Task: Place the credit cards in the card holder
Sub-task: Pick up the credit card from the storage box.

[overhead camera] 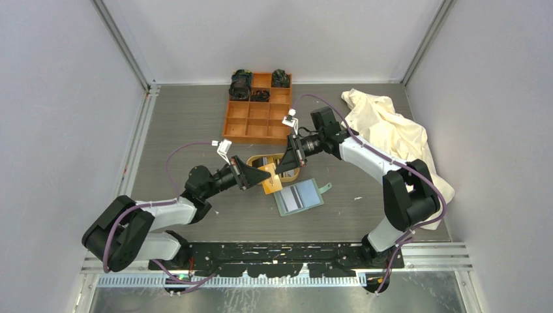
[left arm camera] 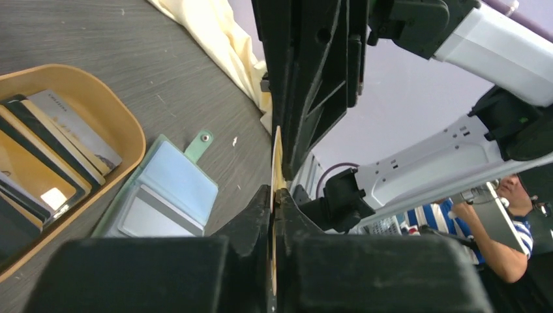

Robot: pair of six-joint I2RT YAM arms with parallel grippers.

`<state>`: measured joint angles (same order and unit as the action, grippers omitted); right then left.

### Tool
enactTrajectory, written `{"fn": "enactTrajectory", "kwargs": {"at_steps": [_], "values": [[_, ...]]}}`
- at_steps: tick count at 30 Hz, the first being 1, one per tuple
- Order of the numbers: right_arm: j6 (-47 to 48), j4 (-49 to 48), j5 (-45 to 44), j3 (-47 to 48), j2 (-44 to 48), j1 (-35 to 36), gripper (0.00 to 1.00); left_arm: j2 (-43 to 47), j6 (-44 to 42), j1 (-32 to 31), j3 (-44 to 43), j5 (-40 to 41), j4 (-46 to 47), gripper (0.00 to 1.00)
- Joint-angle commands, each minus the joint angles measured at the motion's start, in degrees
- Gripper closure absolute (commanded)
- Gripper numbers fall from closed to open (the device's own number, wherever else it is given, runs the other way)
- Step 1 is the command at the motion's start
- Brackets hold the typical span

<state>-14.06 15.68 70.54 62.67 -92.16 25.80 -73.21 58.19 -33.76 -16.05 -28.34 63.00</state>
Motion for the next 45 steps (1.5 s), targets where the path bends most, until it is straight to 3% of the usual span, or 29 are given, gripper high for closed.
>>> {"fn": "enactTrajectory", "kwargs": {"at_steps": [1, 3, 5, 9, 13, 14, 17, 19, 22, 27, 32, 45], "values": [[5.2, 3.2, -0.9, 1.4, 3.8, 0.3, 0.78, -1.7, 1.8, 1.0, -0.9, -2.7, 8.5, 1.00], [6.4, 3.8, -2.5, 0.9, 4.5, 0.3, 0.57, -1.6, 2.6, 1.1, -0.1, -1.0, 11.0, 1.00], [7.5, 3.7, -4.1, -0.1, 5.4, 0.9, 0.45, -0.9, 2.5, 1.1, 0.4, 0.5, 11.2, 1.00], [7.3, 2.0, -6.4, -1.1, 6.0, 3.3, 0.42, 0.6, 2.1, 1.1, 0.4, 2.5, 11.0, 1.00], [3.8, -1.8, -6.6, -2.2, 5.5, 4.4, 0.46, 1.4, 2.9, 1.1, -0.4, 2.3, 11.0, 1.00], [2.9, -2.7, -6.4, -2.4, 5.5, 4.7, 0.51, 1.5, 3.1, 1.0, -0.5, 2.2, 11.0, 1.00], [2.0, -4.0, -5.5, -2.5, 5.9, 5.3, 0.82, 1.7, 3.4, 1.1, -0.6, 1.6, 11.0, 0.98], [2.3, -4.1, -4.5, -2.3, 6.0, 5.2, 0.93, 1.8, 3.6, 1.1, -0.2, 0.9, 11.2, 0.79], [4.7, -2.5, -2.2, -2.1, 6.5, 5.1, 0.99, 2.4, 4.7, 3.3, -0.3, -4.7, 10.4, 0.56], [9.6, 2.9, 0.1, -0.6, 5.7, 5.2, 0.99, 2.6, 7.7, 9.0, -2.4, -18.3, 8.6, 0.48], [12.2, 5.4, 1.7, 0.0, 5.7, 5.1, 0.99, 2.8, 4.6, 9.8, -5.0, -23.6, 1.1, 0.47], [13.8, 7.5, 0.6, 0.7, 4.2, 5.8, 0.99, 0.4, 4.8, 8.7, -8.4, -25.9, 1.0, 0.70]]}}
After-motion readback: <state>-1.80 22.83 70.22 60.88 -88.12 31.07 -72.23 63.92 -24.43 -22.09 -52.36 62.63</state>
